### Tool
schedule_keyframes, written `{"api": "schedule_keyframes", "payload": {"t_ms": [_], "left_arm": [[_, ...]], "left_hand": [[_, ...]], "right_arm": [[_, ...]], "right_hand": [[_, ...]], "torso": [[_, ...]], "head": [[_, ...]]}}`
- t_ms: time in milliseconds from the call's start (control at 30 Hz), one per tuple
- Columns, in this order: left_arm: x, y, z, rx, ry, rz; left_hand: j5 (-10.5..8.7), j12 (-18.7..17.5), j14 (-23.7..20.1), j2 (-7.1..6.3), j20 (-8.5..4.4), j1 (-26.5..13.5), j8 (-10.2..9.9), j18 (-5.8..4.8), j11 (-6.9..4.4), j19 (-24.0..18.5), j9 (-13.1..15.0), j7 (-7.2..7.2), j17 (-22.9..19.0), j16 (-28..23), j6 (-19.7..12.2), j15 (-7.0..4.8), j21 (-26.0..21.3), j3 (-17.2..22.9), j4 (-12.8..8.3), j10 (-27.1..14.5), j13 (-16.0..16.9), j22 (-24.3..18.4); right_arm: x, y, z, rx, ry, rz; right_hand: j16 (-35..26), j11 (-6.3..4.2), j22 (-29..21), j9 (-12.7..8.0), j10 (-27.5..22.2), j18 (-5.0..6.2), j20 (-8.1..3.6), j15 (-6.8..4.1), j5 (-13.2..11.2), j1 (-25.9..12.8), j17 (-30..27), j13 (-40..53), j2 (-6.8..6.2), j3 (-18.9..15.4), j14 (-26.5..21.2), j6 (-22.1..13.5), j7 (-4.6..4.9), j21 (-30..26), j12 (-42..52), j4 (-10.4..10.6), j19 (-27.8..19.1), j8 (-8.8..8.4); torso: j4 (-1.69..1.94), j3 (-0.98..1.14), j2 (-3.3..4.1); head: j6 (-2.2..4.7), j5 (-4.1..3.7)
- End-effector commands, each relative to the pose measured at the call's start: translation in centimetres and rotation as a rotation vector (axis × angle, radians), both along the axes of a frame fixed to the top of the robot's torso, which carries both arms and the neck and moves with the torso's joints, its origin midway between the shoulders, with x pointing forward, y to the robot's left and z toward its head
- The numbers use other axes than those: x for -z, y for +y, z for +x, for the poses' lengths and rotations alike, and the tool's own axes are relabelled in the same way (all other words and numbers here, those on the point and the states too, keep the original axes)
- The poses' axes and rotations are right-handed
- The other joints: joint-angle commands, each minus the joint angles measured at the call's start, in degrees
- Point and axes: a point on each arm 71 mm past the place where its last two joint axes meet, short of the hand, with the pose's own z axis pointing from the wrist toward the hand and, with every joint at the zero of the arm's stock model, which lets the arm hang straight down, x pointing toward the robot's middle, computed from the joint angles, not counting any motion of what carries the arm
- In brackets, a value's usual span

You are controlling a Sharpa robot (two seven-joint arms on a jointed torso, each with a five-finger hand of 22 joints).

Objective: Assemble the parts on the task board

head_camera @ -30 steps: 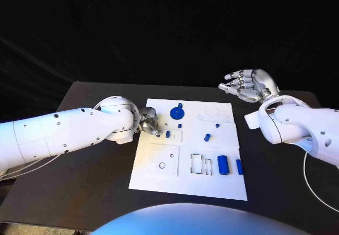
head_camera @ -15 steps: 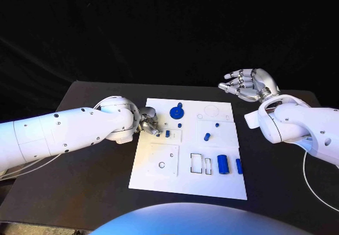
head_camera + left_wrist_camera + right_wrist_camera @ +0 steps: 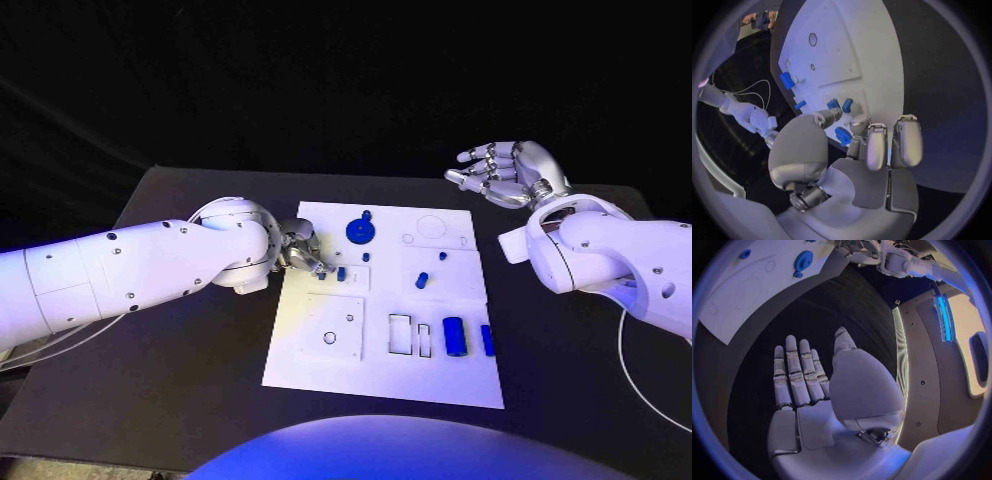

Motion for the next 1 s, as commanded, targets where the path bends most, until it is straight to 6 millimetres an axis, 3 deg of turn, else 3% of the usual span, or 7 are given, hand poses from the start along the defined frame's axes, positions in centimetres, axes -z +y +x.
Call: {"api": "schedule_keyframes", "payload": {"t_ms": [33,533,667,733,833,867,1000], "left_arm": [[0.4,0.0,-0.2,-0.009,0.033,-0.02],[-0.6,0.4,-0.1,-0.065,0.035,-0.108],[-1.6,0.2,-0.1,-0.101,0.024,-0.195],[-2.2,0.1,-0.1,-0.114,0.015,-0.257],[-3.0,-0.2,-0.2,-0.113,-0.013,-0.331],[-3.2,-0.4,-0.2,-0.11,-0.026,-0.355],[-3.9,-1.0,-0.1,-0.072,-0.082,-0.404]], "left_hand": [[-0.2,0.06,4.08,0.51,-0.01,-0.34,-0.44,-0.26,0.15,0.22,-0.19,0.18,8.15,0.22,0.23,-0.25,-0.34,-3.61,1.25,-0.46,0.15,0.05],[-0.2,-0.51,4.04,2.33,-0.04,-2.56,-0.54,-0.11,0.14,-0.25,-0.32,0.14,8.06,0.16,0.07,-0.26,-0.73,-8.79,1.47,-1.28,-0.96,-0.6],[0.05,-1.65,3.71,4.1,0.08,-2.15,-0.87,0.41,0.6,-1.98,-0.29,0.66,7.14,-0.35,-1.69,0.09,-1.92,-9.19,1.38,-3.19,-3.13,-2.97],[0.2,-4.25,2.79,4.83,0.63,0.08,-1.35,1.14,1.58,-4.61,-0.43,1.71,5.16,-1.5,-4.27,0.94,-3.79,-8.55,1.36,-7.45,-8.09,-6.46],[0.33,-8.39,1.28,4.39,1.73,3.4,-2.1,2.06,3.05,-8.07,-1.11,3.35,2.52,-3.08,-7.86,2.27,-6.4,-7.45,1.17,-14.84,-16.14,-10.93],[0.36,-9.25,-1.68,3.73,2.4,5.44,-2.68,3.25,3.95,-12.71,-1.73,4.32,-3.75,-6.7,-9.75,3.09,-9.91,-6.74,1.15,-17.33,-16.71,-16.88],[0.34,-10.32,-5.64,2.4,3.83,9.03,-2.25,4.7,5.46,-18.28,-2.73,5.83,-10.18,-10.55,-12.26,4.48,-15.07,-6.18,1.19,-21.6,-18.16,-24.24]], "right_arm": [[0.0,0.1,-0.1,-0.016,-0.005,0.0],[0.0,0.0,0.0,-0.011,0.005,-0.001],[0.0,0.0,0.0,-0.01,0.005,-0.002],[0.0,0.0,0.0,-0.009,0.004,-0.002],[0.1,-0.1,0.0,-0.008,0.004,-0.002],[0.1,-0.1,0.0,-0.007,0.004,-0.002],[0.1,-0.1,0.0,-0.006,0.003,-0.003]], "right_hand": [[-0.34,0.41,-0.08,-0.09,0.0,0.82,-0.03,0.32,-0.04,-0.64,-0.08,-0.07,0.09,0.24,-0.06,0.2,3.39,-0.11,-0.35,0.22,-0.55,0.15],[-0.6,0.51,-0.28,-0.22,-0.28,0.79,0.01,0.42,-0.03,-0.93,-0.26,-0.1,0.06,0.22,-0.31,0.03,3.48,-0.13,-0.49,0.13,-0.71,0.07],[-0.6,0.51,-0.28,-0.22,-0.28,0.79,0.01,0.42,-0.03,-0.93,-0.26,-0.1,0.06,0.22,-0.31,0.03,3.48,-0.13,-0.49,0.13,-0.71,0.07],[-0.65,0.54,-0.34,-0.25,-0.33,0.78,0.02,0.44,-0.02,-0.98,-0.3,-0.1,0.06,0.23,-0.35,0.0,3.5,-0.14,-0.51,0.13,-0.77,0.06],[-0.65,0.54,-0.34,-0.25,-0.33,0.78,0.02,0.44,-0.02,-0.98,-0.3,-0.1,0.06,0.23,-0.35,0.0,3.5,-0.14,-0.51,0.13,-0.77,0.06],[-0.65,0.54,-0.34,-0.25,-0.33,0.78,0.02,0.44,-0.02,-0.98,-0.3,-0.1,0.06,0.23,-0.35,0.0,3.5,-0.14,-0.51,0.13,-0.77,0.06],[-0.67,0.54,-0.37,-0.27,-0.34,0.78,0.03,0.45,-0.02,-0.99,-0.32,-0.09,0.09,0.25,-0.36,-0.01,3.5,-0.14,-0.51,0.12,-0.8,0.06]], "torso": [[-0.04,0.02,0.03],[-0.01,-0.02,0.06],[-0.01,0.0,0.02],[0.0,0.04,0.0],[0.05,0.09,-0.04],[0.05,0.09,-0.05],[0.0,0.08,-0.03]], "head": [[0.09,-0.05],[0.44,-0.42],[0.47,-0.56],[0.47,-0.57],[0.52,-0.69],[0.57,-0.74],[0.66,-0.85]]}}
